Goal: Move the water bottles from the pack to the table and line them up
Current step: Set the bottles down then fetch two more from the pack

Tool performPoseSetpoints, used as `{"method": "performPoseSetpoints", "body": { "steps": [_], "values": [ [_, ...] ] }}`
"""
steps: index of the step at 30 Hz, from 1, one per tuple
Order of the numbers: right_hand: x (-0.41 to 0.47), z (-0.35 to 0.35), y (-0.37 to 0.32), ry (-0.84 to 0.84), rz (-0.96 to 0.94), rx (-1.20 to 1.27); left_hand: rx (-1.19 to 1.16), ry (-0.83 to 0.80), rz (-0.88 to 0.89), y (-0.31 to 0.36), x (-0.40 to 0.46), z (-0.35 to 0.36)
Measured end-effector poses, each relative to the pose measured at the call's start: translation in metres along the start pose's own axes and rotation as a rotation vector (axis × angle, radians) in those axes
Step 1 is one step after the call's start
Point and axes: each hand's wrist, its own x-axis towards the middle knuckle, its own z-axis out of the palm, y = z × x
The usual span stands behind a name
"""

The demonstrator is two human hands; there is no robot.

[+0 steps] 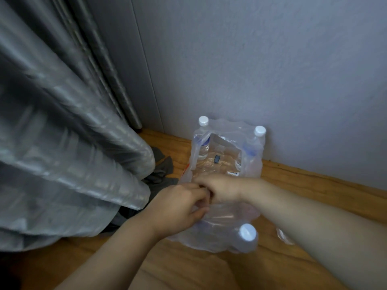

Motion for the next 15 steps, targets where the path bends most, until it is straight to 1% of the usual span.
{"method": "performPoseSetpoints", "body": {
  "steps": [3, 5, 9, 15],
  "values": [
    [-0.008, -0.001, 0.009, 0.022, 0.058, -0.049, -0.009, -0.009, -0.028, 0.0, -0.001, 0.001],
    [-0.014, -0.001, 0.013, 0.075, 0.087, -0.06, -0.001, -0.009, -0.032, 0.001, -0.002, 0.002],
    [-0.03, -0.013, 0.016, 0.242, 0.124, -0.036, 0.034, -0.005, -0.053, 0.004, -0.001, 0.002],
    [-0.069, -0.063, 0.008, 0.543, 0.137, 0.099, 0.06, -0.003, -0.079, 0.007, 0.0, 0.004]
  ]
}}
